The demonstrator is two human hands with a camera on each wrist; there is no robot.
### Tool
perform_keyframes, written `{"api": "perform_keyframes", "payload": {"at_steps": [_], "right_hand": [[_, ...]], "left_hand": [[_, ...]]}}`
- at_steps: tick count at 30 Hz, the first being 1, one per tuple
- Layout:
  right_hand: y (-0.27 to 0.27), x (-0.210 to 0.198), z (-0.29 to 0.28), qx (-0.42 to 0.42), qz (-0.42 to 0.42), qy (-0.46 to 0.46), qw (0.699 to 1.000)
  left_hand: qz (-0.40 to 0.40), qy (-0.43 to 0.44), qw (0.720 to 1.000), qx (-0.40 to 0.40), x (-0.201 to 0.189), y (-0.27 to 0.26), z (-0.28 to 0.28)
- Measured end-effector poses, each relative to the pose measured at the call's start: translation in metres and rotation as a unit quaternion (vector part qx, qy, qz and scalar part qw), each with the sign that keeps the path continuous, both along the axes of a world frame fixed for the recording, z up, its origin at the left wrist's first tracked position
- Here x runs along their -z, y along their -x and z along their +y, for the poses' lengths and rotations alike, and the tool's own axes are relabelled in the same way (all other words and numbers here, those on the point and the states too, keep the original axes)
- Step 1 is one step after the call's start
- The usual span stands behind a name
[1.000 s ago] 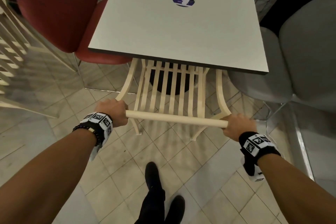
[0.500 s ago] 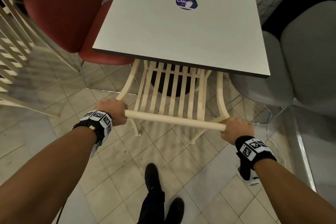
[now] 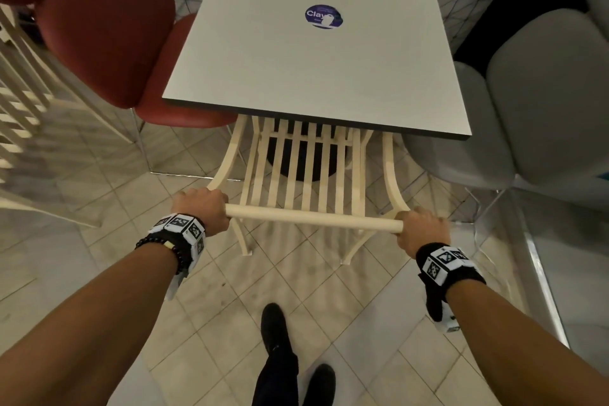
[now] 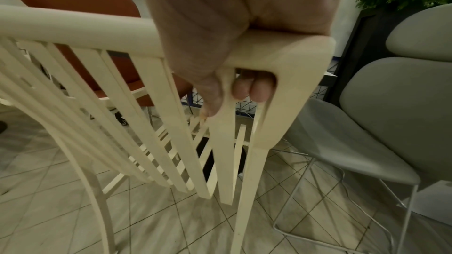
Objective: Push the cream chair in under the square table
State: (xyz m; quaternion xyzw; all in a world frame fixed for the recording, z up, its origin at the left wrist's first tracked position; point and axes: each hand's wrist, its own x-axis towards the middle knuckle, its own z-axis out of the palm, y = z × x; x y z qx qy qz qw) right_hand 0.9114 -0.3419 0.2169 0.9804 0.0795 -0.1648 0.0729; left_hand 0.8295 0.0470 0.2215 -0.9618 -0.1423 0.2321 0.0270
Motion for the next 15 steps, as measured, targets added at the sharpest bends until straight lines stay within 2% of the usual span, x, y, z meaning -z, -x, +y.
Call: {"api": "perform_keyframes", "payload": {"at_steps": [4, 6, 8, 12, 14, 15], "right_hand": [[0.029, 0.004, 0.006, -0.044, -0.096, -0.042, 0.994], [0.048, 0.004, 0.009, -0.053, -0.101, -0.046, 0.992], [0.064, 0.003, 0.01, -0.043, -0.092, -0.054, 0.993], [0.083, -0.015, 0.009, -0.025, -0.03, -0.114, 0.993], [0.102, -0.019, 0.002, -0.006, -0.002, -0.172, 0.985], [0.115, -0.021, -0.006, 0.012, 0.023, -0.227, 0.974]], "left_hand": [[-0.114, -0.002, 0.993, 0.011, 0.011, 0.026, -0.011], [-0.151, -0.01, 0.988, 0.041, 0.011, 0.043, -0.025], [-0.174, 0.005, 0.984, 0.039, 0.007, 0.059, -0.04], [-0.149, 0.072, 0.986, 0.003, -0.012, 0.082, -0.071], [-0.1, 0.141, 0.985, -0.025, -0.018, 0.106, -0.085], [-0.042, 0.187, 0.98, -0.048, -0.022, 0.126, -0.091]]}}
